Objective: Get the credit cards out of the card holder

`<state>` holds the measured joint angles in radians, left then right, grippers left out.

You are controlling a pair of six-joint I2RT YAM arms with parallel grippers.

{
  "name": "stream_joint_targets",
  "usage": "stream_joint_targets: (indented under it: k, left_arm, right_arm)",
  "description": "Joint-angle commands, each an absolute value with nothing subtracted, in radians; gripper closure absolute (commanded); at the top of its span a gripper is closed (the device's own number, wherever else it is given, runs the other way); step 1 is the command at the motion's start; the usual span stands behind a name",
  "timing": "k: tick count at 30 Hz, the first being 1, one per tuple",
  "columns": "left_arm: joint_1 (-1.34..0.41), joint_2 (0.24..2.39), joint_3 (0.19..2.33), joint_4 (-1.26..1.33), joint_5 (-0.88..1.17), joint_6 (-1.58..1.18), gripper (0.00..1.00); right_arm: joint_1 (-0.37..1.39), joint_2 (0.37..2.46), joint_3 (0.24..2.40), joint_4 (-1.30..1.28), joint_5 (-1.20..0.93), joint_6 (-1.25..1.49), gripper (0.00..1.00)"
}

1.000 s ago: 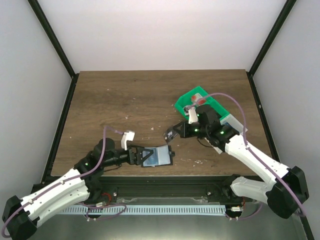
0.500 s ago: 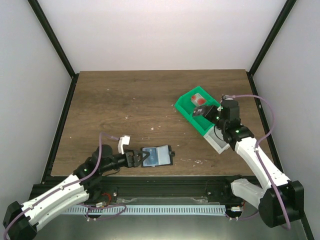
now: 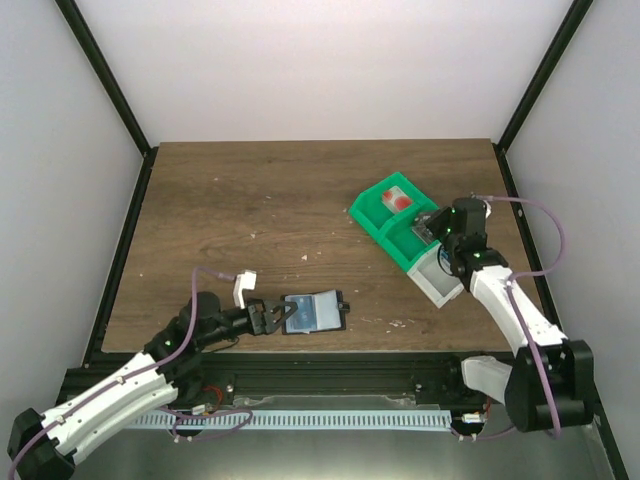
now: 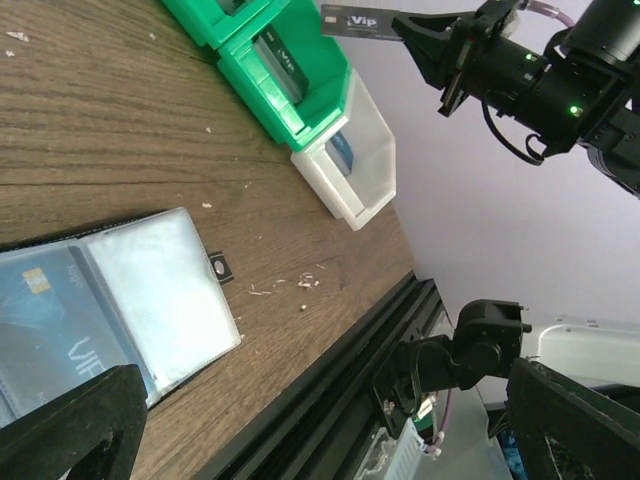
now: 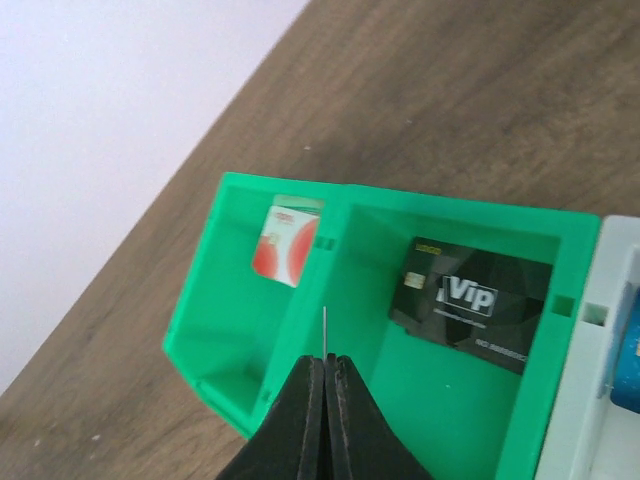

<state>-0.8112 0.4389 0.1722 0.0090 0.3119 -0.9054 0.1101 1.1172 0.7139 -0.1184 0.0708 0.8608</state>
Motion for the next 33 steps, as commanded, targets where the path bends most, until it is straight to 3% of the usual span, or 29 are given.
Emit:
stream_joint_targets:
  k: [1,10,33]
  left_arm:
    - [-0.808,0.452,0.176,0.005,0.322,-0.903,0.00]
    - [-0.807,0.418,0.183,-0.023,0.312,-0.880,0.00]
    - [-0.805,0.389,0.176,-0.031,0.295,-0.879,0.00]
  right_arm:
    - [0.094,1.178,0.701,-0.055,0.142,0.936,1.00]
    - [0.094,1.201,0.573,0.179,0.173,1.003,1.00]
    - [0.078,1.352,0.571,0.320,0.245,1.040,1.00]
